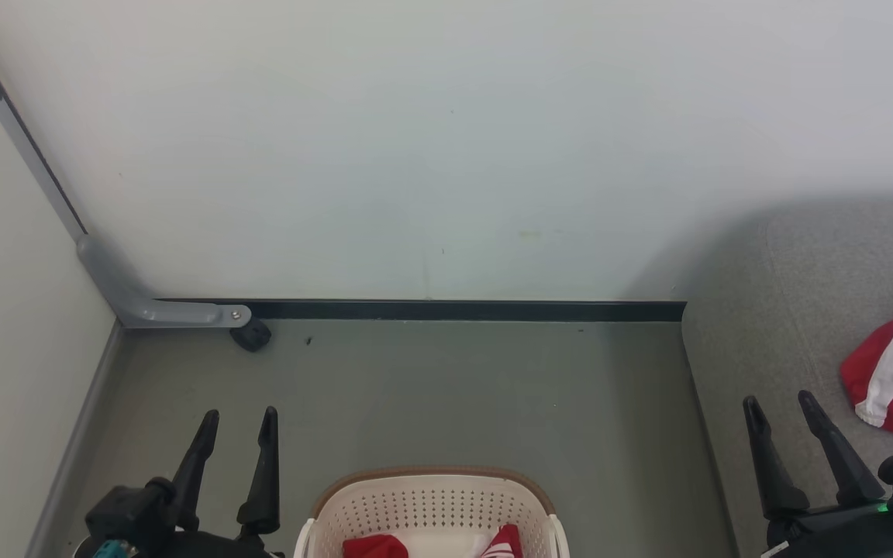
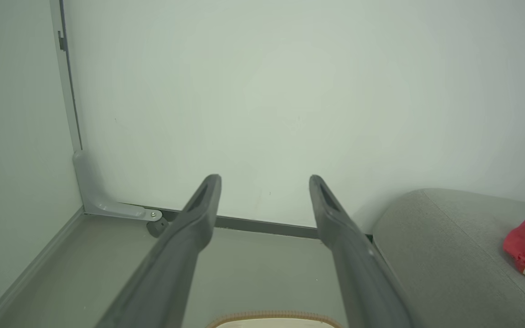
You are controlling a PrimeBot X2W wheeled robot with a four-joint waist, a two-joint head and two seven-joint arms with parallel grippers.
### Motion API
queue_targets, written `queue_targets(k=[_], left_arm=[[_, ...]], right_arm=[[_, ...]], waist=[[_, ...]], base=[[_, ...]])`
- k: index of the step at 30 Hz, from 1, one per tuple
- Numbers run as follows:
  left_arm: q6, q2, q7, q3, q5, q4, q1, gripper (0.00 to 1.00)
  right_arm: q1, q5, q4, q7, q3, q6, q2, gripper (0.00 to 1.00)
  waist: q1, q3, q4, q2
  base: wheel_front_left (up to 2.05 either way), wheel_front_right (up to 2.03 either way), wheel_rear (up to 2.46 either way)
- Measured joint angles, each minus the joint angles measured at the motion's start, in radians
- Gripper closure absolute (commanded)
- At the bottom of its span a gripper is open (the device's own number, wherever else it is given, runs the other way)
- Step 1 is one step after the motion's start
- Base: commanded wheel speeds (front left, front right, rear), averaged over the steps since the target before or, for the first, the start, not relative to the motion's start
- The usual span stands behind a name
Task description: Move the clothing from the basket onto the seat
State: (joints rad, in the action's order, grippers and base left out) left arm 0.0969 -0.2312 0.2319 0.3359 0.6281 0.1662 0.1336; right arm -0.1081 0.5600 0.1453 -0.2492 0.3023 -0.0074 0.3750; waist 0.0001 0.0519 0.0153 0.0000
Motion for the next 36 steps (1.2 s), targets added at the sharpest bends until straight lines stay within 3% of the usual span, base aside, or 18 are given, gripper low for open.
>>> queue_targets(k=[22, 36], left_arm=[[0.000, -0.012, -0.007, 0.001, -0.021, -0.013, 0.065, 0.00], [-0.036, -0.020, -0.077, 0.048, -0.032, 0.136, 0.178, 0.00]], right_arm=[[-0.055, -0.046, -0.026, 0.000, -0.027, 0.033, -0.043, 0.00], [-0.153, -0.070, -0.030, 0.000, -0.039, 0.053, -0.089, 0.00]], waist=[[0.0001, 0.152, -0.035, 0.0000], [0.0001, 0.299, -0.092, 0.0001]], base=[[0.00, 0.00, 0.00], [0.00, 0.00, 0.00]])
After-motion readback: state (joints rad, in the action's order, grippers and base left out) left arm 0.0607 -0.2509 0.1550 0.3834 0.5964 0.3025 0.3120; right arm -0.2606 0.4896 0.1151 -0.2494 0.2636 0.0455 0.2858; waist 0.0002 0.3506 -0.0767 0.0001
